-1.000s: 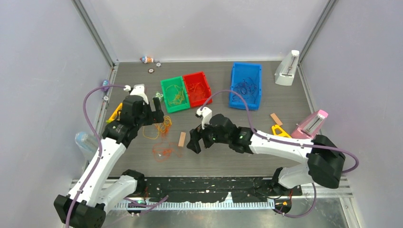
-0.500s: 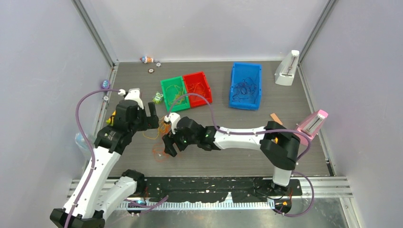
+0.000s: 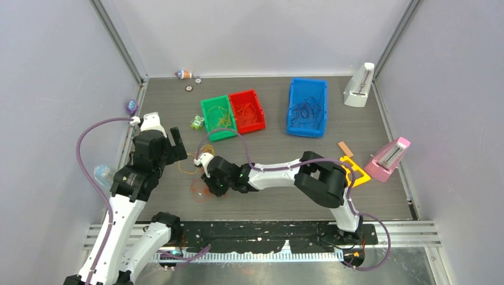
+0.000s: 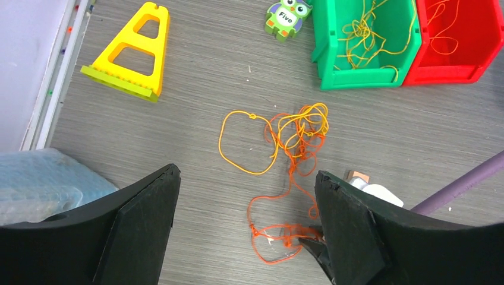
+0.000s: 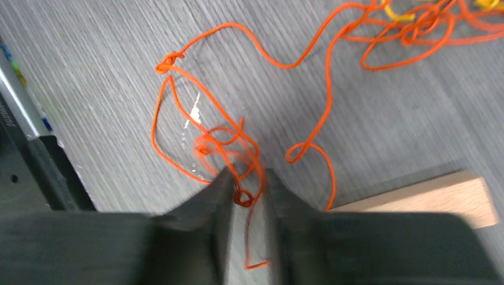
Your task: Untangle the cables
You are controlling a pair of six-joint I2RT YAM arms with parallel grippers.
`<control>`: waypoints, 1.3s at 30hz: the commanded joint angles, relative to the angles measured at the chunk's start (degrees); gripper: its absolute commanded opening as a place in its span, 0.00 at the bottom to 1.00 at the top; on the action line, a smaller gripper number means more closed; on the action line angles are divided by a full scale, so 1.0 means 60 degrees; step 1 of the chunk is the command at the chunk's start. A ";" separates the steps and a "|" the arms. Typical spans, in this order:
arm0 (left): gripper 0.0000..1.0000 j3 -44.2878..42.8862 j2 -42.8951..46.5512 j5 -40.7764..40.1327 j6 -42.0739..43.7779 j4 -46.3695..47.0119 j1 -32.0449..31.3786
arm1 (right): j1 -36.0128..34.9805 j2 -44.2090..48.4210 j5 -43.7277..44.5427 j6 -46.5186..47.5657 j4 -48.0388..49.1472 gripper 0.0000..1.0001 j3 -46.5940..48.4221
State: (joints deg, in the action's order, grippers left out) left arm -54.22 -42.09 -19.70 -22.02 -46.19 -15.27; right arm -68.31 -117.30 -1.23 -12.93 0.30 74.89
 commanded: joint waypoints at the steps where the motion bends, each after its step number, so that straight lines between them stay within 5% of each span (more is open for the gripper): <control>1: 0.84 -0.0206 0.0025 -0.0315 -0.0009 -0.0042 0.0083 | -0.0252 0.0499 0.0618 0.0456 -0.0143 0.14 0.0216; 6: 0.84 0.0054 -0.0079 0.0684 0.0104 0.0282 0.0084 | -0.0260 0.2378 0.0501 0.0458 0.0604 0.05 -0.1099; 12: 0.93 0.1167 -0.0143 0.3884 0.0093 0.1574 0.0084 | -0.0144 0.4902 0.0502 0.0585 0.0108 0.06 -0.2121; 20: 0.88 0.2834 -0.0503 0.5121 -0.1402 0.3453 -0.0001 | 0.1112 0.8270 0.0689 0.0297 -0.1256 0.05 -0.3202; 31: 0.85 0.3768 -0.1284 0.3791 -0.1550 0.4981 -0.2007 | 0.3084 0.9651 0.1464 -0.1229 -0.2269 0.05 -0.4068; 39: 0.79 0.3863 -0.3151 0.3726 -0.1763 0.5148 -0.2348 | 0.3341 0.9564 0.1687 -0.1970 -0.2168 0.05 -0.4627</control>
State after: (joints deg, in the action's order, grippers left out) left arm -31.51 -56.99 4.93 -31.38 -19.03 -29.02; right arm -48.49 -60.55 7.40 -21.43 -14.22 47.94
